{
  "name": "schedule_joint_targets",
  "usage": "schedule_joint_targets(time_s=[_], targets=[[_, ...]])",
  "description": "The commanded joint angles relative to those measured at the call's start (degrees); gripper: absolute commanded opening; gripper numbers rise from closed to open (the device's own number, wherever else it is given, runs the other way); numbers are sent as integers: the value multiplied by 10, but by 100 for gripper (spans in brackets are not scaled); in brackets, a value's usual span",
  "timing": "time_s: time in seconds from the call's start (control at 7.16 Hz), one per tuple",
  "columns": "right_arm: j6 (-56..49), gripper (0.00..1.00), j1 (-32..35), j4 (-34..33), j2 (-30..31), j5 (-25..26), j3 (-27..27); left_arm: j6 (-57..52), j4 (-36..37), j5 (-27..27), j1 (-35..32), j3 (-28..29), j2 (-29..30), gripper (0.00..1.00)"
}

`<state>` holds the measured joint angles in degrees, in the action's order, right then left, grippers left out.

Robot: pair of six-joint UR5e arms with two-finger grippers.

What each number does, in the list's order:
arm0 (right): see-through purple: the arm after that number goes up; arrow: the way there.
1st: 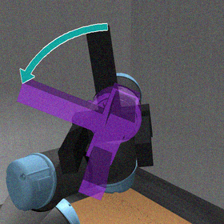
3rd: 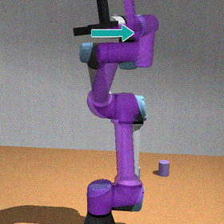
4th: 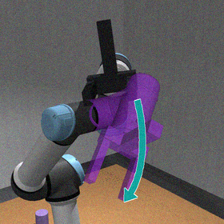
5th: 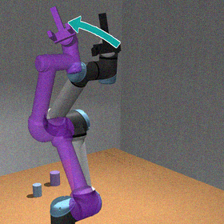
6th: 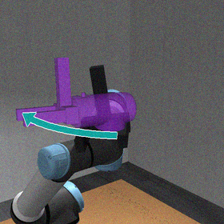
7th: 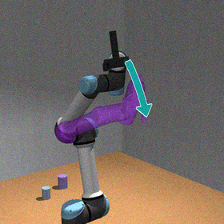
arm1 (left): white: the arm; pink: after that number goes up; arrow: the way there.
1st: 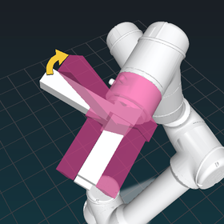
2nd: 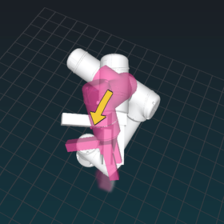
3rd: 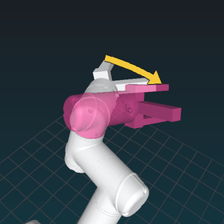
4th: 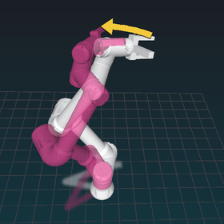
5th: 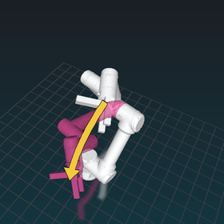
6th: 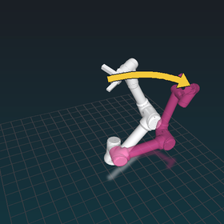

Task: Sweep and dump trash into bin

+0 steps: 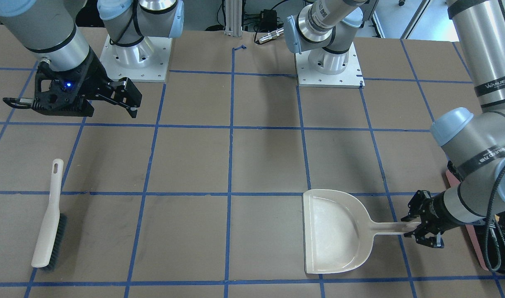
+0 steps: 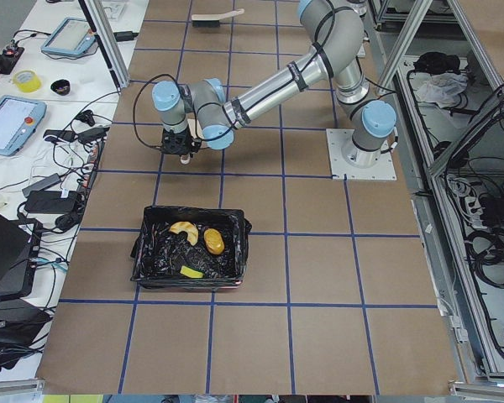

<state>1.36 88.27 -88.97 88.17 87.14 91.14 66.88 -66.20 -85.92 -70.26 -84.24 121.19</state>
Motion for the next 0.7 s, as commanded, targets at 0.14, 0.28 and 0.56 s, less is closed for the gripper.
schedule_joint_targets(time_s=[0.14, 0.28, 0.56], targets=[[32, 100, 15, -1, -3, 1, 2, -2, 0, -3, 5, 6, -10, 76], [83, 100, 27, -1, -3, 0, 1, -3, 0, -5, 5, 11, -17, 86], [96, 100, 31, -56, -1, 3, 1, -6, 14, -20, 6, 41, -36, 100]])
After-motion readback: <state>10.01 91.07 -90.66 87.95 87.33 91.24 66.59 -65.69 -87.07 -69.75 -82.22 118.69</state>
